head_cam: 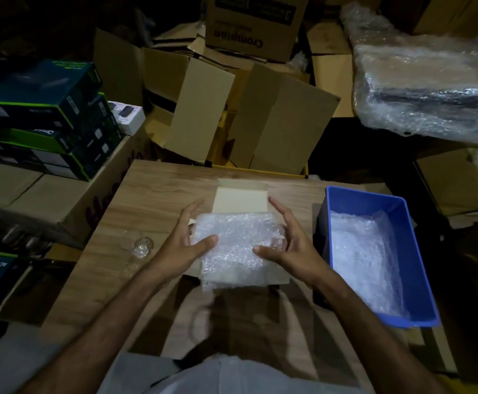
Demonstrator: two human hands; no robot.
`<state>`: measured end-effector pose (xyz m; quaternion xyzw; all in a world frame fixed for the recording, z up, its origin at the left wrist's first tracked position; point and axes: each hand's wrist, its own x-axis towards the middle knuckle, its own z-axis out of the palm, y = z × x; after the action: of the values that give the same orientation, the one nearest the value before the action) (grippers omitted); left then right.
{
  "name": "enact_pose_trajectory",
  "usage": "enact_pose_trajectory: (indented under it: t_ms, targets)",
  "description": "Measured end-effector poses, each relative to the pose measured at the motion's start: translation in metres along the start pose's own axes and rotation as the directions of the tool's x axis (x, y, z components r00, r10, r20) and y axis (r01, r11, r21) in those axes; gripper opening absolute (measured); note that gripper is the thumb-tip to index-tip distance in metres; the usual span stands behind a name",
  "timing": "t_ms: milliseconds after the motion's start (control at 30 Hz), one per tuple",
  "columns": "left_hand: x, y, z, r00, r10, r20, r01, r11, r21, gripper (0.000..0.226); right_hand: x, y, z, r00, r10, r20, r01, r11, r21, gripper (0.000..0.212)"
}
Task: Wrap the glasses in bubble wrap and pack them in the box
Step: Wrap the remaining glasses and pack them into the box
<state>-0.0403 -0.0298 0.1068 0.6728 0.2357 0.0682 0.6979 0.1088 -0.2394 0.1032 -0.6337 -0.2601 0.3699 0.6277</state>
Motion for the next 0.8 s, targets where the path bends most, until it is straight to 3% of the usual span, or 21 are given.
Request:
enact_pose_trajectory:
  t_ms: [100,167,233,333,400,467,567,700,800]
  targets:
    - [-0.002,0.003,-0.003,0.999,-0.002,0.035,-0.001,0.998,0.063,0.05,-0.001,-0.004,-0.001,0.994,0.047,0.094,-0.037,0.994,-0.1,0.079]
    - [-0.004,0.002,-0.004,0.995,-0.036,0.094,0.029,0.997,0.072,0.064,0.003,-0.003,-0.001,0.994,0.079,0.074,-0.057,0.965,-0.255,0.08]
    - [-0.007,0.002,-0.002,0.993,-0.027,0.114,0.006,0.983,0.183,0.073,0.009,-0.001,0.002,0.999,0.041,0.035,-0.021,0.892,-0.452,0.071]
    - [0.0,-0.001,-0.003,0.997,0.071,-0.001,-0.06,0.843,0.535,0.039,0.016,0.001,0.003,0.996,-0.085,0.015,0.076,0.785,-0.614,0.035]
    - [0.004,-0.001,-0.009,0.99,0.138,0.016,-0.115,0.748,0.653,0.024,0.017,-0.001,-0.001,0.991,-0.132,0.016,0.112,0.764,-0.636,0.015]
    - [0.007,0.003,-0.016,0.991,0.128,0.049,-0.133,0.808,0.574,0.021,0.018,-0.006,-0.004,0.996,-0.085,-0.023,0.06,0.85,-0.523,0.018]
    - [0.004,0.011,-0.013,0.993,0.018,0.118,-0.055,0.948,0.315,0.028,0.022,-0.014,0.001,0.997,0.051,-0.05,-0.056,0.992,-0.115,0.026]
    - [0.0,0.008,-0.012,0.972,-0.121,0.202,0.096,0.987,0.129,0.031,0.025,-0.012,0.008,0.991,0.08,-0.103,-0.077,0.996,0.037,0.027]
    - [-0.003,0.009,-0.015,0.916,-0.209,0.343,0.164,0.974,0.155,0.039,0.024,-0.007,0.01,0.989,0.131,-0.07,-0.127,0.99,0.061,0.037]
